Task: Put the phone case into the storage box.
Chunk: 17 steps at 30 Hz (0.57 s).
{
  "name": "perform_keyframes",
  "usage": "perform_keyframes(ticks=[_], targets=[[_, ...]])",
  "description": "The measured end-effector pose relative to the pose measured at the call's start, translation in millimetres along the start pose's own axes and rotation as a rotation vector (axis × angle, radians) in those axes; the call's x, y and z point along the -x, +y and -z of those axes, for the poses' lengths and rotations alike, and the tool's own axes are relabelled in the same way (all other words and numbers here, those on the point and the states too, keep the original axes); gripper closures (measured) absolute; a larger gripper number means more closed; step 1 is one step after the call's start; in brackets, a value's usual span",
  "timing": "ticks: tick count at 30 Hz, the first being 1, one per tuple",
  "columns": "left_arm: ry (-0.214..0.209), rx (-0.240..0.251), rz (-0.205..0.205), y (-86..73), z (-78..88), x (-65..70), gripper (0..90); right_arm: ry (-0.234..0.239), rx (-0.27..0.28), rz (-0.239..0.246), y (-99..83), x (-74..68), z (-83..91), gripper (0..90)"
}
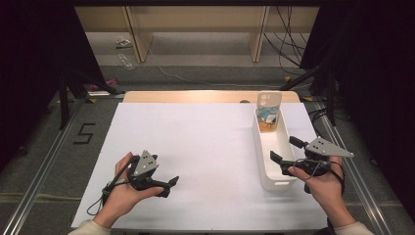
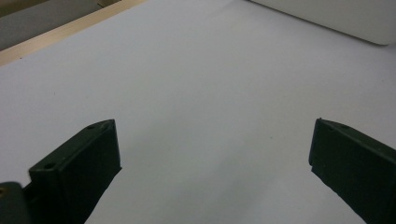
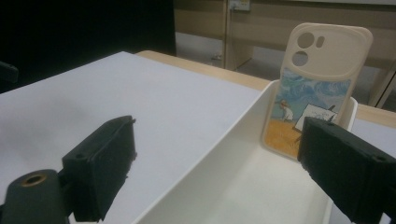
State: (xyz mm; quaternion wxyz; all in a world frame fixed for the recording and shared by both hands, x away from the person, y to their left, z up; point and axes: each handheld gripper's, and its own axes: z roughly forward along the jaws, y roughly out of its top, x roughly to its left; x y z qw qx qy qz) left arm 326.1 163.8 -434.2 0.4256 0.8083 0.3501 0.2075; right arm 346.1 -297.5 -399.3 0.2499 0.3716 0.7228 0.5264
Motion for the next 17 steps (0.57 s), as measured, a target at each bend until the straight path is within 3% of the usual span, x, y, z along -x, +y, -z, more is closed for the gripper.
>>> perform_keyframes(ticks=[17], targets=[[-0.002, 0.001, 0.001, -0.2, -1.4, 0.6, 1.4, -0.002, 0.016, -0.009, -1.9, 0.4, 1.9, 11.9]])
